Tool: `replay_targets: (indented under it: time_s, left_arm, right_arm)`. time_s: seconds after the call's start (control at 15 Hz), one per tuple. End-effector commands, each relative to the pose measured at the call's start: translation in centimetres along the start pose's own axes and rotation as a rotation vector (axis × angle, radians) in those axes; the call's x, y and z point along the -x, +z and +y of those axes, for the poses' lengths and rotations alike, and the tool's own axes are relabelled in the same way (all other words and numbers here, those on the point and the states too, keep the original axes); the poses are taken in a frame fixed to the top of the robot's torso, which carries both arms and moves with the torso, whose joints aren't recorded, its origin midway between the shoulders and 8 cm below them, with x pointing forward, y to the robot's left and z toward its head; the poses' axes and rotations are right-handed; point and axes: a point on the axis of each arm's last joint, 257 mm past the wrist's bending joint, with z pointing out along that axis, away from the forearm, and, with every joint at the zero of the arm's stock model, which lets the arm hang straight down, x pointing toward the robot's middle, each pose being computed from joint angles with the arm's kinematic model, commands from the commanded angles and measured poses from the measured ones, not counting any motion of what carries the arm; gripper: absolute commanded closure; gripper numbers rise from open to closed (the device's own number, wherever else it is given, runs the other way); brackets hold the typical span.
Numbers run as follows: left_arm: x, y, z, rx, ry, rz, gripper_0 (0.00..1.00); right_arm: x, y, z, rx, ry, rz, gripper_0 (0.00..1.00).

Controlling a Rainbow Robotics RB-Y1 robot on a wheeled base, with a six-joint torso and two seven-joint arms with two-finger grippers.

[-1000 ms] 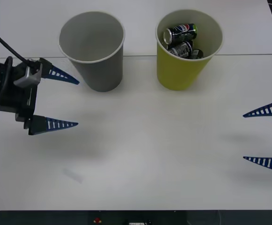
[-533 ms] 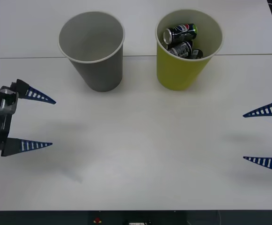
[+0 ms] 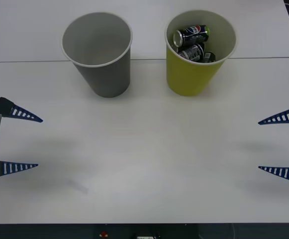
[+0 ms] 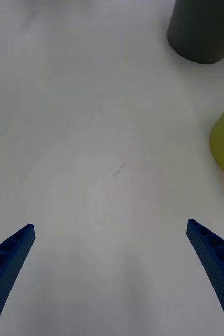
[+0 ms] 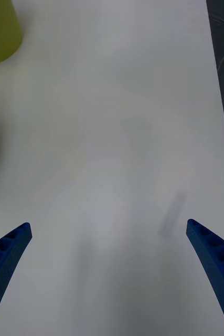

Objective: Put the can into the green bin and the plastic bottle into the gray bin

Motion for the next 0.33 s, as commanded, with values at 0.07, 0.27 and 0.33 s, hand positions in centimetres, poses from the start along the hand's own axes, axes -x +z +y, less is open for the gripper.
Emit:
replay_targets:
  time_s: [0.07, 0.27, 0.33]
  left_arm:
    - [-0.31, -0.12, -0.31, 0.0, -0.009, 0.0, 0.0]
    - [-0.37, -0.19, -0.27, 0.002, -0.009, -0.003, 0.0]
    - [-0.37, -0.19, -0.27, 0.002, -0.009, -0.003, 0.0]
  right_arm:
    - [0.0, 0.0, 0.0, 0.0, 0.0, 0.0, 0.0]
    - [0.0, 0.0, 0.0, 0.0, 0.0, 0.0, 0.0]
    - [0.0, 0.0, 0.0, 0.0, 0.0, 0.0, 0.0]
